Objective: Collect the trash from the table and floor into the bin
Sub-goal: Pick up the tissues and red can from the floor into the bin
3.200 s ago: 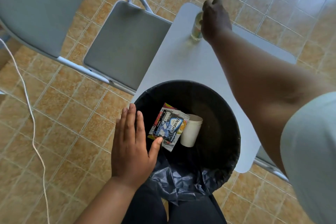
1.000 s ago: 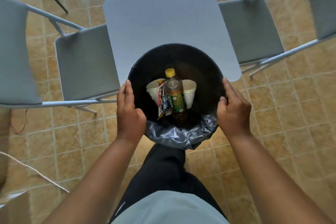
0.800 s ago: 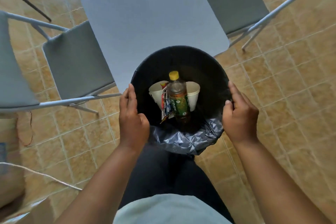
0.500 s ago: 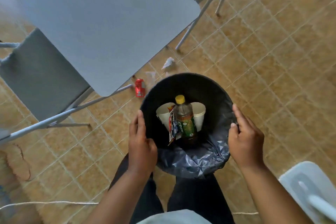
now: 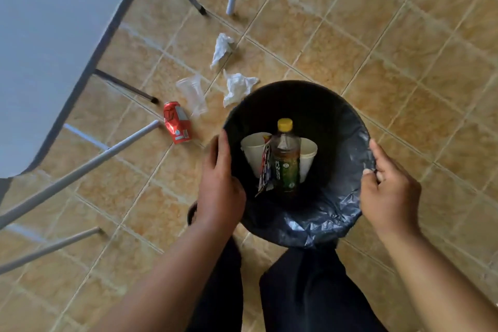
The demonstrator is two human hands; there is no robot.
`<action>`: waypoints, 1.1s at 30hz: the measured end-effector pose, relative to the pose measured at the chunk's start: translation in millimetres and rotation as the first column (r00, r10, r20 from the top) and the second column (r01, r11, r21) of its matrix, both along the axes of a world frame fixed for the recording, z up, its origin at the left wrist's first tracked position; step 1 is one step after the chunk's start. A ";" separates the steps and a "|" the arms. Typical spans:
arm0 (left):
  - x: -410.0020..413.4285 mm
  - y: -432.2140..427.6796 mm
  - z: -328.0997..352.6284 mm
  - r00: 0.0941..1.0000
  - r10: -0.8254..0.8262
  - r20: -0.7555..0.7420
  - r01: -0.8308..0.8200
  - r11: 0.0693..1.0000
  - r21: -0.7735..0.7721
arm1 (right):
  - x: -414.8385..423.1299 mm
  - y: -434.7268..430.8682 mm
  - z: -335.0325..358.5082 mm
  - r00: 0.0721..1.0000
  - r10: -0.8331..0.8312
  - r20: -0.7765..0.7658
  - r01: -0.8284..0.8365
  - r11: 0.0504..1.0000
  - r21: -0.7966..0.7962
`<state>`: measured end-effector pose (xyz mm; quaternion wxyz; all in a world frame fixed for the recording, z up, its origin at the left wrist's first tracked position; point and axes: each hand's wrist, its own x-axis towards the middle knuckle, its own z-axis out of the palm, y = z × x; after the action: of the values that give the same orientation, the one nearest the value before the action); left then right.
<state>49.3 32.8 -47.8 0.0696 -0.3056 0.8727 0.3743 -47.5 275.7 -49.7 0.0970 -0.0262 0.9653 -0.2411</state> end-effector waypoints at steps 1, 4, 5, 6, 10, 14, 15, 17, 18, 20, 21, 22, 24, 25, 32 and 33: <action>-13.3 1.0 -17.3 1.000 -0.016 -0.001 0.016 1.000 0.002 | -9.1 5.1 -19.9 1.000 -0.014 -0.011 0.014 1.000 -0.009; -56.3 2.0 -57.6 0.997 -0.082 -0.014 0.082 0.997 0.003 | -47.0 17.6 -61.8 0.999 -0.020 -0.043 0.020 1.000 -0.014; -71.3 1.3 -67.6 0.993 -0.109 -0.034 0.109 0.994 -0.001 | -62.3 20.8 -70.9 0.999 -0.017 -0.047 0.016 1.000 -0.016; -86.3 0.5 -76.6 0.989 -0.136 -0.058 0.136 0.991 -0.005 | -78.2 24.4 -78.9 0.999 -0.014 -0.053 0.014 1.000 -0.015; -144.5 -2.6 -104.8 0.972 -0.213 -0.100 0.210 0.977 -0.038 | -135.3 30.2 -103.3 0.996 -0.024 -0.087 0.023 1.000 -0.010; -192.8 -7.7 -123.5 0.956 -0.245 -0.163 0.230 0.968 -0.103 | -170.0 32.3 -115.0 0.987 -0.048 -0.156 0.048 0.999 -0.004; -202.1 -8.4 -126.9 0.952 -0.256 -0.168 0.238 0.964 -0.118 | -175.3 31.8 -115.7 0.985 -0.044 -0.165 0.042 0.999 -0.012; -218.0 -9.8 -132.6 0.945 -0.283 -0.166 0.259 0.954 -0.149 | -185.0 32.5 -117.3 0.983 -0.029 -0.181 0.026 0.999 -0.020; -224.5 -10.7 -134.7 0.940 -0.299 -0.163 0.273 0.948 -0.165 | -190.0 33.8 -118.1 0.981 -0.017 -0.193 0.013 1.000 -0.019; -232.6 -13.1 -136.7 0.928 -0.339 -0.153 0.309 0.932 -0.189 | -199.6 36.8 -120.3 0.977 0.015 -0.214 -0.017 1.000 -0.011; -233.7 -13.9 -136.8 0.921 -0.358 -0.154 0.326 0.925 -0.197 | -202.4 37.6 -121.4 0.975 0.029 -0.220 -0.030 1.000 -0.001; -233.6 -14.8 -137.4 0.911 -0.378 -0.164 0.344 0.917 -0.204 | -203.4 38.4 -122.6 0.972 0.044 -0.229 -0.042 0.999 0.014; -230.4 -16.4 -138.1 0.892 -0.414 -0.182 0.375 0.902 -0.212 | -200.2 38.0 -125.9 0.969 0.077 -0.235 -0.069 0.997 0.042; -228.4 -17.4 -138.8 0.886 -0.428 -0.177 0.390 0.896 -0.212 | -197.4 36.3 -127.1 0.971 0.081 -0.223 -0.075 0.997 0.035; -222.3 -22.2 -150.1 0.873 -0.456 -0.170 0.424 0.884 -0.197 | -183.4 28.7 -136.9 0.994 0.077 -0.084 -0.084 0.993 -0.080; -222.9 -22.3 -151.1 0.871 -0.462 -0.170 0.428 0.881 -0.202 | -183.6 29.0 -138.0 0.993 0.084 -0.088 -0.091 0.993 -0.071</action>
<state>-173.6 10.5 -198.9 0.0360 -0.0586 0.9487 0.3085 -231.1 304.7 -187.7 0.0654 -0.0824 0.9567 -0.2714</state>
